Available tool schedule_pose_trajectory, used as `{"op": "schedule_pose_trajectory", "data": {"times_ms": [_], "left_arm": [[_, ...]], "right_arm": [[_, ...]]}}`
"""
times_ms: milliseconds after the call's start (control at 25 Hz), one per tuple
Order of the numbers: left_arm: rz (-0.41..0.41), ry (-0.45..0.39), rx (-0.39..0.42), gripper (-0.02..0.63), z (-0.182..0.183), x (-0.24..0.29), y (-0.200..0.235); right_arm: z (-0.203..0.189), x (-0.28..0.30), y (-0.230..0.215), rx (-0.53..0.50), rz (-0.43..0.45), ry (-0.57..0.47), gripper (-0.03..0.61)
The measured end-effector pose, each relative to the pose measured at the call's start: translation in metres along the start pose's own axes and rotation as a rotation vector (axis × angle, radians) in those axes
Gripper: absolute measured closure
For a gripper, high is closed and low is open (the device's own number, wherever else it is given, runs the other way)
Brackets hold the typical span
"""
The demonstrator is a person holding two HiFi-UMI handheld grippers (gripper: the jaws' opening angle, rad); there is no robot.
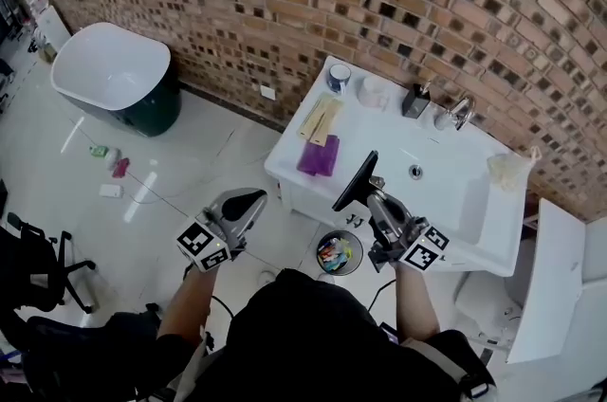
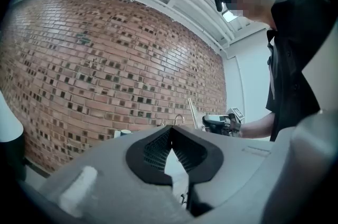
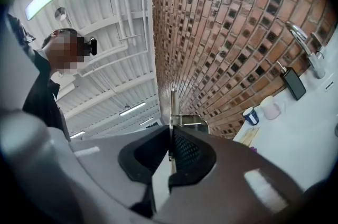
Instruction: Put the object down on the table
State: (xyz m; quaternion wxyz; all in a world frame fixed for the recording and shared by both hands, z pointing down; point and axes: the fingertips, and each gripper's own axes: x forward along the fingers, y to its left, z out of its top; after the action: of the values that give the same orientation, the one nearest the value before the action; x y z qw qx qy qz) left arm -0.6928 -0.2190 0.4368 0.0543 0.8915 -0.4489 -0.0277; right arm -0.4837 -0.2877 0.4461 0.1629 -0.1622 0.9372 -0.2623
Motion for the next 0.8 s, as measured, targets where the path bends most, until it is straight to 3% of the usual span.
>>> {"op": "schedule_pose_trajectory", "data": {"times_ms": [560,800], "left_arm": [[-0.115,0.056,-0.011,0.614,-0.021,0.076,-0.058],[-0.158,0.032,-0.064,0.614,-0.025,0.108,-0.087]], "right_arm": [[0.026,-0.093,-0.023,0.028,-0.099,-0.068,0.571],[0.039,-0.129,-0.035,0.036,-0.133,-0.091,0.571]]}}
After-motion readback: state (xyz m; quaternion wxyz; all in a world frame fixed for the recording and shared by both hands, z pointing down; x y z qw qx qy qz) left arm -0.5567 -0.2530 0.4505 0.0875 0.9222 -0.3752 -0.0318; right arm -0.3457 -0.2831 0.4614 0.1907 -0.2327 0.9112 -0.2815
